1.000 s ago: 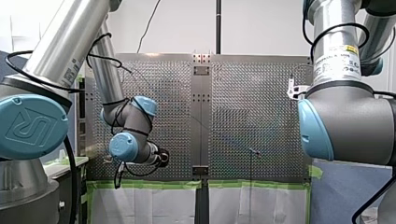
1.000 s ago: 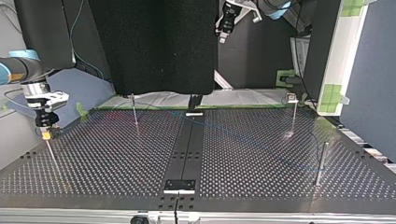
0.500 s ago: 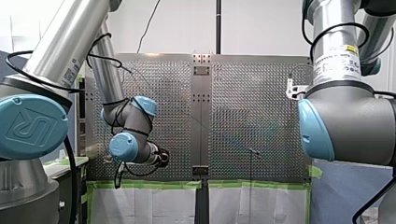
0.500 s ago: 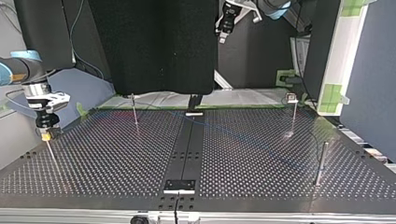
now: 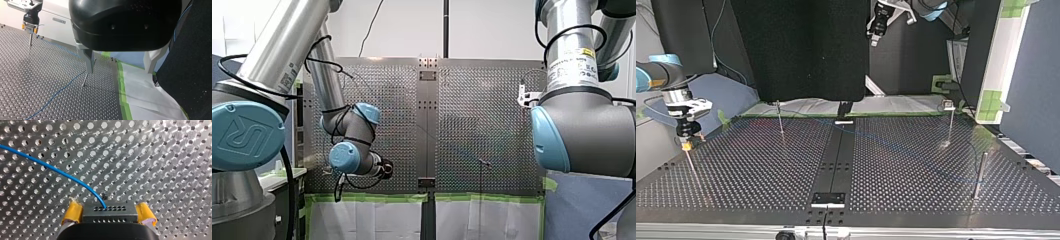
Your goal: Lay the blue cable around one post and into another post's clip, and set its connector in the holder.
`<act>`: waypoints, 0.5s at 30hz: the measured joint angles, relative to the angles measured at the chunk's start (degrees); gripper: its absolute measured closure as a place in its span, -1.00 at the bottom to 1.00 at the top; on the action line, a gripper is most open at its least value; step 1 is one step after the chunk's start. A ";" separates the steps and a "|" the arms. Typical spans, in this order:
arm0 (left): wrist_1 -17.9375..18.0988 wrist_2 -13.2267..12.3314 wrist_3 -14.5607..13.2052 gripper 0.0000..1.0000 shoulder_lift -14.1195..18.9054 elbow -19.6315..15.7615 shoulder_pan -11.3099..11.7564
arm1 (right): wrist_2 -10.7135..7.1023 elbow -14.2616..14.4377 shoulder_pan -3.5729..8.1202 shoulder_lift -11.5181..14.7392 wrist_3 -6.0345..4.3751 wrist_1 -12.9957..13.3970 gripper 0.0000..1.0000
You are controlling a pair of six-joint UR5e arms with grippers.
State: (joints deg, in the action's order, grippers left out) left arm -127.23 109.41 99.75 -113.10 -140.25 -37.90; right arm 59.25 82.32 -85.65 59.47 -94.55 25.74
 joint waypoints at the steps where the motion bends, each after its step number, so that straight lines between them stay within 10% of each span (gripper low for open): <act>1: -0.01 0.01 0.00 -0.96 0.01 0.01 0.00 | 0.00 0.00 0.00 0.00 0.03 -0.02 -0.96; 15: -0.04 0.05 0.00 -0.96 0.01 -0.01 0.00 | 1.21 0.00 0.01 0.00 -0.06 -0.10 -0.96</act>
State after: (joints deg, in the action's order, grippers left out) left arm -127.27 109.46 99.75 -113.09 -140.25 -37.90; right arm 60.45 82.32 -85.63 59.47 -94.61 25.65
